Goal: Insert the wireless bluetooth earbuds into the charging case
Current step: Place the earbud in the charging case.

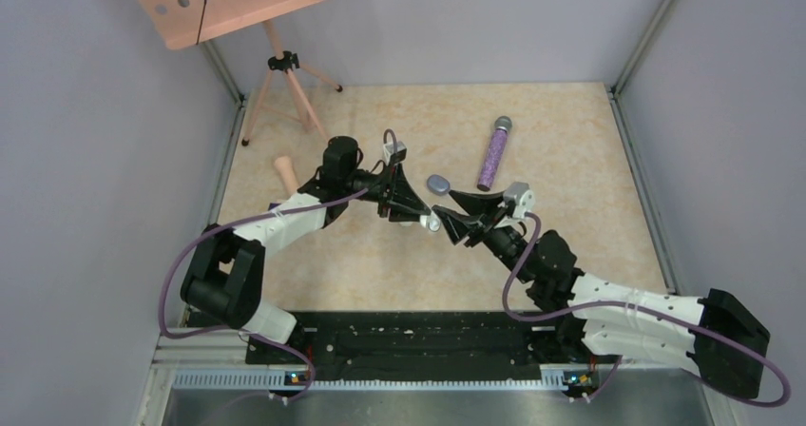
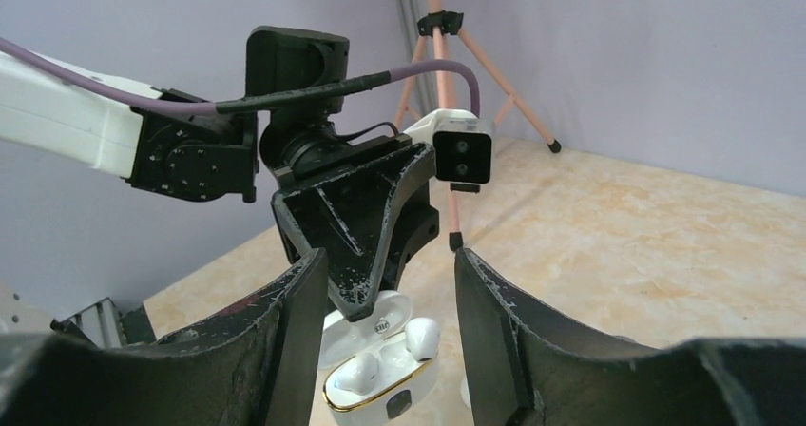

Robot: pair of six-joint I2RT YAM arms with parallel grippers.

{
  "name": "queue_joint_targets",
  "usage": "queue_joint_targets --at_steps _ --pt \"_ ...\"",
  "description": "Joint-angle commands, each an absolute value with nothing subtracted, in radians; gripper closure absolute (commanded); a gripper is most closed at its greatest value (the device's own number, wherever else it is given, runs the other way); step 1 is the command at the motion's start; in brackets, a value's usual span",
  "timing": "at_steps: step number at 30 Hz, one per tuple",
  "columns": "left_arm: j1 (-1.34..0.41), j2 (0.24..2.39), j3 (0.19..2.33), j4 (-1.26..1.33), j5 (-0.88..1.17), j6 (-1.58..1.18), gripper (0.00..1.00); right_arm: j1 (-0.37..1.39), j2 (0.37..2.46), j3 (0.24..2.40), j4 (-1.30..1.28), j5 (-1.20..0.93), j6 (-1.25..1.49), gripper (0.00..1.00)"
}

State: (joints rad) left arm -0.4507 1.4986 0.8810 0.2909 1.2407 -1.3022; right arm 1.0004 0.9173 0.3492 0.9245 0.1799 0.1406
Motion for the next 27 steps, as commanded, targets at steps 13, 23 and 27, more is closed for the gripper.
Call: queue_joint_targets --at_steps 13,23,27 --pt "-0.452 1.447 0.923 0.228 1.241 -1.215 1.0 0.958 0.798 0.416 0.562 0.479 0.452 1.0" --pt "-0.453 1.449 0.932 0.221 1.235 -1.213 1.0 0.957 0.901 0.49 0.497 0.311 0.402 1.0" --pt "-0.452 1.453 0.936 0.221 1.234 -1.212 1.0 0.957 0.905 0.498 0.49 0.277 0.39 1.0"
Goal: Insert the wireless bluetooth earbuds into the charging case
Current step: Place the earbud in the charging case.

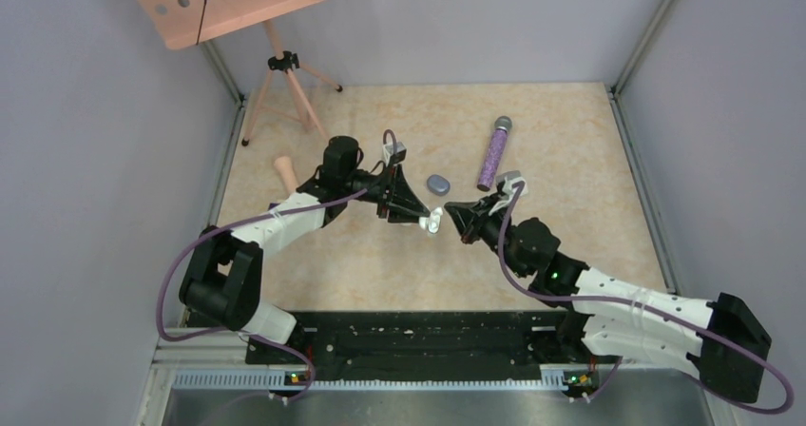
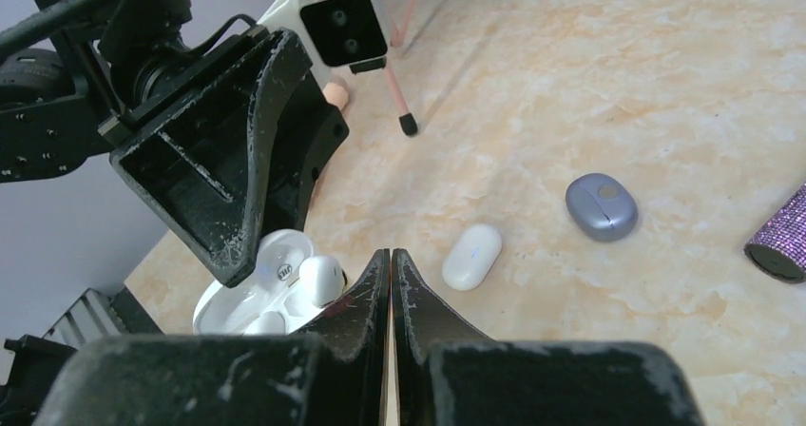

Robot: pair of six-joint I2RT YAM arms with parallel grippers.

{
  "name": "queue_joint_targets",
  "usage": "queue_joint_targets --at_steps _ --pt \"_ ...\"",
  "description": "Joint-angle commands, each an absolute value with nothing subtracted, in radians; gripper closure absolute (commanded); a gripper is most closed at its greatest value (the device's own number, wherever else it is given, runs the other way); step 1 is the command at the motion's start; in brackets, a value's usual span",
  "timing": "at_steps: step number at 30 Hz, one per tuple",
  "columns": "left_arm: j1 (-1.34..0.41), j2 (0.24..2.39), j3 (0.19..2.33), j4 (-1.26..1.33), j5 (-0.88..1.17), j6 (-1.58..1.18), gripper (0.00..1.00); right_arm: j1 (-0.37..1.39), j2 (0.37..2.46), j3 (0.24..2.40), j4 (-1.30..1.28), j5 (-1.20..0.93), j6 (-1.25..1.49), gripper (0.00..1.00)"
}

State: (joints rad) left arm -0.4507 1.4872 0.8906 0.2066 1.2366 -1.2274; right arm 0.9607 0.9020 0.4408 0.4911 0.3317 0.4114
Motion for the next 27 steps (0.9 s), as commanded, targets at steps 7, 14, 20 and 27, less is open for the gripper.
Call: queue_joint_targets --at_steps 7,14,20,27 --pt "-0.452 1.455 0.933 0.216 1.232 -1.209 1.0 0.958 0.884 0.487 0.51 0.242 0.376 1.0" --pt "-0.452 1.456 0.934 0.209 1.232 -1.203 1.0 0.957 0.844 0.479 0.478 0.305 0.374 1.0" --pt "-0.452 1.458 0.936 0.204 1.23 -1.198 1.0 0.958 0.814 0.482 0.457 0.287 0.373 1.0" --pt "-0.453 1.459 0.94 0.203 1.226 -1.199 1.0 0.957 0.84 0.493 0.444 0.236 0.376 1.0"
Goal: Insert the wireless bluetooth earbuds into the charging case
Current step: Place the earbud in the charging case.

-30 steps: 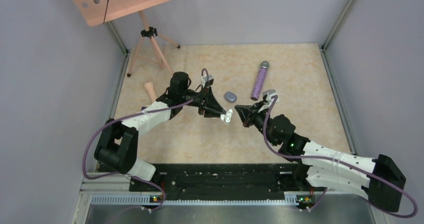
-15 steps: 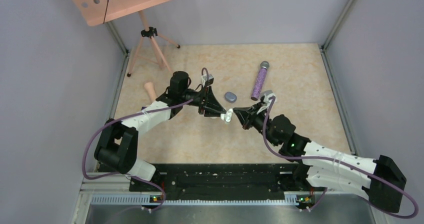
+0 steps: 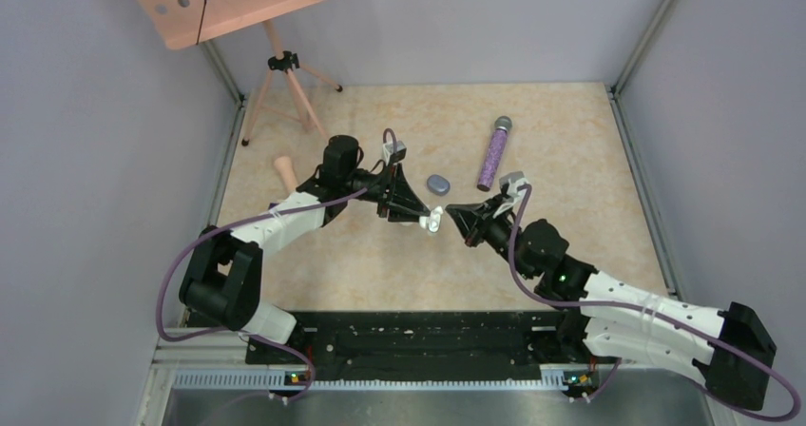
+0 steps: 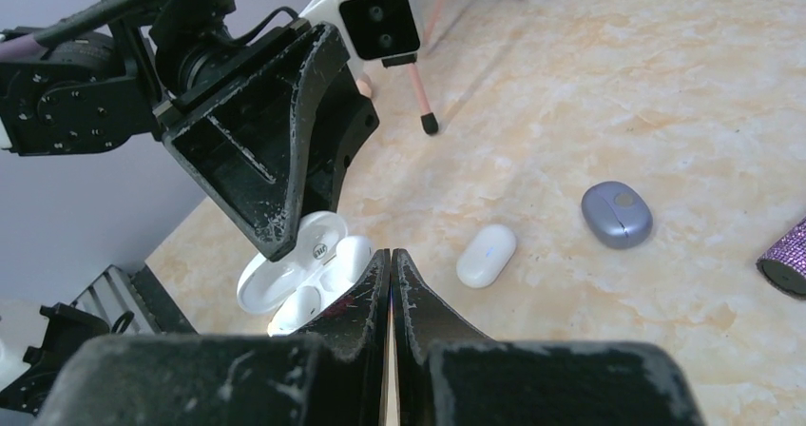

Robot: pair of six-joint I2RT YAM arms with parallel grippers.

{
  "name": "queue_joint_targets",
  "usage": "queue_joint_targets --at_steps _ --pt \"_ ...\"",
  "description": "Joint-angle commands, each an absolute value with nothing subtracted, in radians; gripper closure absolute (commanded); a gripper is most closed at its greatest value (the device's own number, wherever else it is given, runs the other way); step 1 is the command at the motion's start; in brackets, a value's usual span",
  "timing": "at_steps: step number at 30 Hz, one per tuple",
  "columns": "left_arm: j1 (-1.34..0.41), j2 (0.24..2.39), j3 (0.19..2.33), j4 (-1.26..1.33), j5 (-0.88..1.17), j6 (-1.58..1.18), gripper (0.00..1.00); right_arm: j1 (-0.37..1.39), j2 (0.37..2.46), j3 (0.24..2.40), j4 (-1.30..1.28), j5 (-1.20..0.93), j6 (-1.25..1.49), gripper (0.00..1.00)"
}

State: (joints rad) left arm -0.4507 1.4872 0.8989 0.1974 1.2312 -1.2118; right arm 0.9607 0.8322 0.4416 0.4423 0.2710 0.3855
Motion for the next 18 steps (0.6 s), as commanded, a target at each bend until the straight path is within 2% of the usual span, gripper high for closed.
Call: queue_joint_targets --at_steps 1,13,18 --pt "-0.452 1.459 0.942 0.202 1.226 -1.199 1.0 0.957 0.842 0.493 0.445 0.231 0.376 1.0" --pt "-0.452 1.465 0.939 0.201 1.224 -1.197 1.0 0.969 0.844 0.495 0.452 0.188 0.377 1.0" --pt "-0.452 1.466 0.939 0.199 1.225 -1.195 1.0 0.97 0.833 0.487 0.433 0.24 0.378 1.0"
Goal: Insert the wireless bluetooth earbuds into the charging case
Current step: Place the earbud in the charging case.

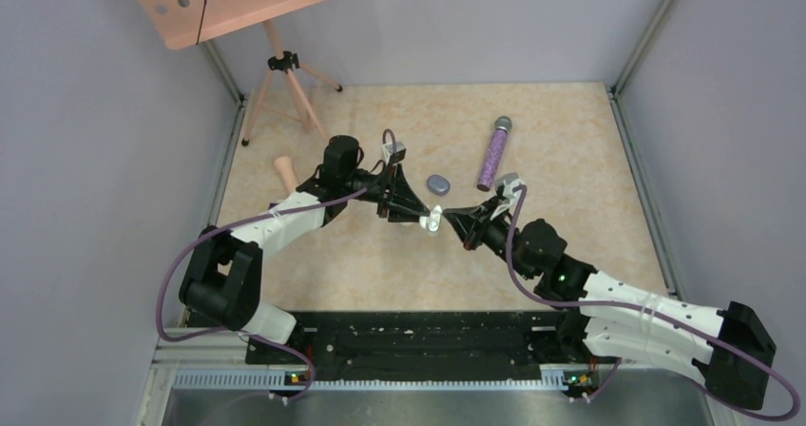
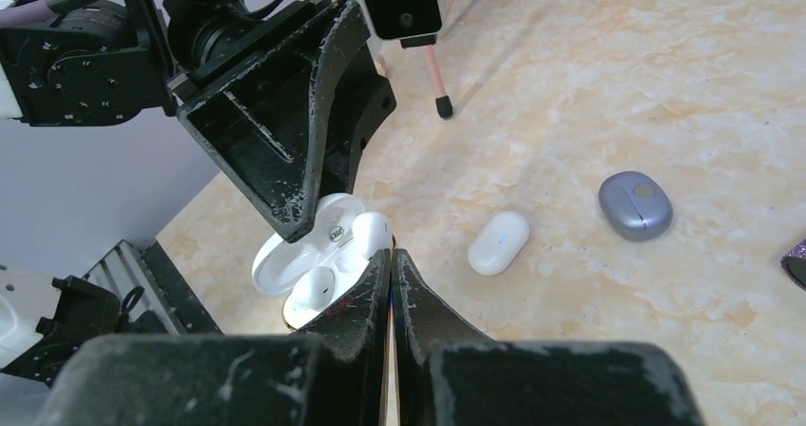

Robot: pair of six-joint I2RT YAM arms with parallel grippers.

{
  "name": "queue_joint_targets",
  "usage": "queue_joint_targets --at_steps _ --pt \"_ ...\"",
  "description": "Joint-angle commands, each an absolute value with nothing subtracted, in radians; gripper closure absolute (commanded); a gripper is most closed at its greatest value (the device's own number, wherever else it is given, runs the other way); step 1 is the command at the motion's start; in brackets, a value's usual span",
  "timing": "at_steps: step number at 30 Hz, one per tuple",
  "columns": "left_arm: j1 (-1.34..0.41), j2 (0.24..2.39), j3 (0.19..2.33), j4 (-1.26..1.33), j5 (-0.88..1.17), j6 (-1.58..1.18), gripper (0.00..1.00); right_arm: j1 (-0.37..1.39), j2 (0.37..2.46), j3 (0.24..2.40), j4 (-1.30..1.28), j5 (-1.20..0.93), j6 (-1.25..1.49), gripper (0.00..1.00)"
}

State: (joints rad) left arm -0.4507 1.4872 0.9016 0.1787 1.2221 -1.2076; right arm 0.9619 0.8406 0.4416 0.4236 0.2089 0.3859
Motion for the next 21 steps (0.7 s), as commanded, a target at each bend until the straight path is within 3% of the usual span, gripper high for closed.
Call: queue_joint_targets --at_steps 1,21 --pt "-0.453 1.464 0.939 0.201 1.225 -1.195 1.0 0.97 0.826 0.485 0.427 0.257 0.378 1.0" --pt "-0.451 1.46 0.927 0.193 1.223 -1.188 1.0 0.981 0.861 0.508 0.468 0.166 0.368 1.0"
